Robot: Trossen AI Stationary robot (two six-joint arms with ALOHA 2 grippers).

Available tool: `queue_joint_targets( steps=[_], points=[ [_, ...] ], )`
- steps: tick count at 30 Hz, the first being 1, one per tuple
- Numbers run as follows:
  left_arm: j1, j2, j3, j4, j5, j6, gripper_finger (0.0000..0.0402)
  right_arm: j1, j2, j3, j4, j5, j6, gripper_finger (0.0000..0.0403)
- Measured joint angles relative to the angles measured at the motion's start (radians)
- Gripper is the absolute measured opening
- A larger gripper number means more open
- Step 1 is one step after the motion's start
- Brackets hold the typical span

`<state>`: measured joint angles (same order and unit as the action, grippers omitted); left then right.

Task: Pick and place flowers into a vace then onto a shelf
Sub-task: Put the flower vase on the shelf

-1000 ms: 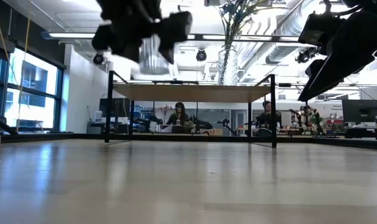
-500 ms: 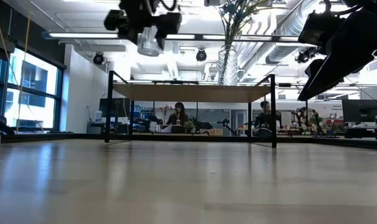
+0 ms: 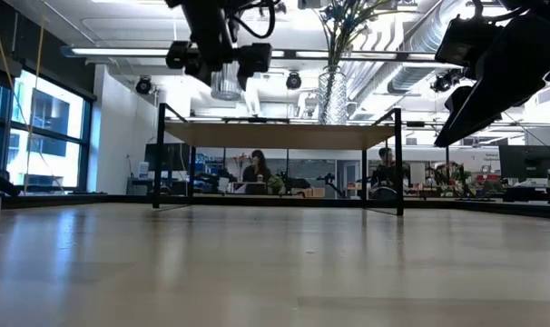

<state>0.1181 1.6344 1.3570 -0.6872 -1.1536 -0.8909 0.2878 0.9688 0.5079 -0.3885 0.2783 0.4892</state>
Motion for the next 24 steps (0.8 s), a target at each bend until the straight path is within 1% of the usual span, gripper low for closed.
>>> queue_joint_targets(
  steps=[5, 9, 12, 18, 24],
  points=[
    [0.001, 0.000, -0.082, 0.133, -0.026, 0.004, 0.0312, 0.000, 0.000, 0.000, 0.000, 0.000, 0.000, 0.0326],
    [0.022, 0.000, -0.152, 0.237, 0.014, 0.004, 0.0312, 0.000, 0.000, 0.000, 0.000, 0.000, 0.000, 0.0326],
    [0.049, 0.000, -0.175, 0.269, 0.033, 0.012, 0.0312, 0.000, 0.000, 0.000, 0.000, 0.000, 0.000, 0.0326],
    [0.109, 0.000, -0.197, 0.309, 0.126, 0.058, 0.0312, 0.000, 0.000, 0.000, 0.000, 0.000, 0.000, 0.0326],
    [0.119, 0.000, -0.214, 0.345, 0.134, 0.059, 0.0312, 0.000, 0.000, 0.000, 0.000, 0.000, 0.000, 0.0326]
  ],
)
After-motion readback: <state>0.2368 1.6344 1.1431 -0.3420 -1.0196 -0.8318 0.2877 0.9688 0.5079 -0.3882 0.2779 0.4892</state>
